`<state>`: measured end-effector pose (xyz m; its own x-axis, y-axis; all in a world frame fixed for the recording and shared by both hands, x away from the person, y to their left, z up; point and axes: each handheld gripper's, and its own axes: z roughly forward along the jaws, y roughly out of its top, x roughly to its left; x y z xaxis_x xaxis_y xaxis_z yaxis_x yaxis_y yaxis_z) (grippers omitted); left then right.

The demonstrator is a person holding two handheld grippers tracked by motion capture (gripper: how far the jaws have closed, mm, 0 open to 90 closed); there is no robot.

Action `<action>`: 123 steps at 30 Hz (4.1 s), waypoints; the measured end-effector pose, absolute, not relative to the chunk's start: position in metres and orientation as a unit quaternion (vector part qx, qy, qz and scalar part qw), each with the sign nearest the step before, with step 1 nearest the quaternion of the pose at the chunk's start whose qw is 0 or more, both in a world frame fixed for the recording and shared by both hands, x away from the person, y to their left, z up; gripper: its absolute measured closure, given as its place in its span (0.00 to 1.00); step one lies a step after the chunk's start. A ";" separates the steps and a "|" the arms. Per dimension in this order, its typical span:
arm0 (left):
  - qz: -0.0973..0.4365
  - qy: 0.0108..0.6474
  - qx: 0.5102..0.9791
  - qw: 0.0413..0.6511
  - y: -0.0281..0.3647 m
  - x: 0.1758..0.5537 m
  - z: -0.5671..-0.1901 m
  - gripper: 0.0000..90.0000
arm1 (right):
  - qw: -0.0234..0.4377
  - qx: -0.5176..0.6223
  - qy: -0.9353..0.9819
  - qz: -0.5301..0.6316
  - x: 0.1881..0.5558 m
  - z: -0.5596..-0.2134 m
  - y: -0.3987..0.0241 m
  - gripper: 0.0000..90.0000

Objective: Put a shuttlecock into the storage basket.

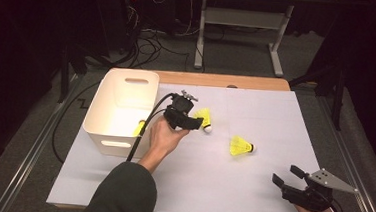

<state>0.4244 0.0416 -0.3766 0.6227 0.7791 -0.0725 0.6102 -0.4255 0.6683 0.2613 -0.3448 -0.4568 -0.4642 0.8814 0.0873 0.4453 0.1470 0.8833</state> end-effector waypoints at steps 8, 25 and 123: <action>0.122 0.419 0.837 0.331 0.039 0.435 -0.382 0.43 | 0.234 0.461 0.720 0.463 0.262 -0.457 -0.345 0.27; 0.109 0.423 0.836 0.331 0.031 0.461 -0.387 0.42 | 0.233 0.460 0.720 0.464 0.262 -0.457 -0.345 0.27; 0.055 0.419 0.854 0.303 0.019 0.489 -0.417 0.89 | 0.231 0.460 0.723 0.461 0.263 -0.458 -0.344 0.27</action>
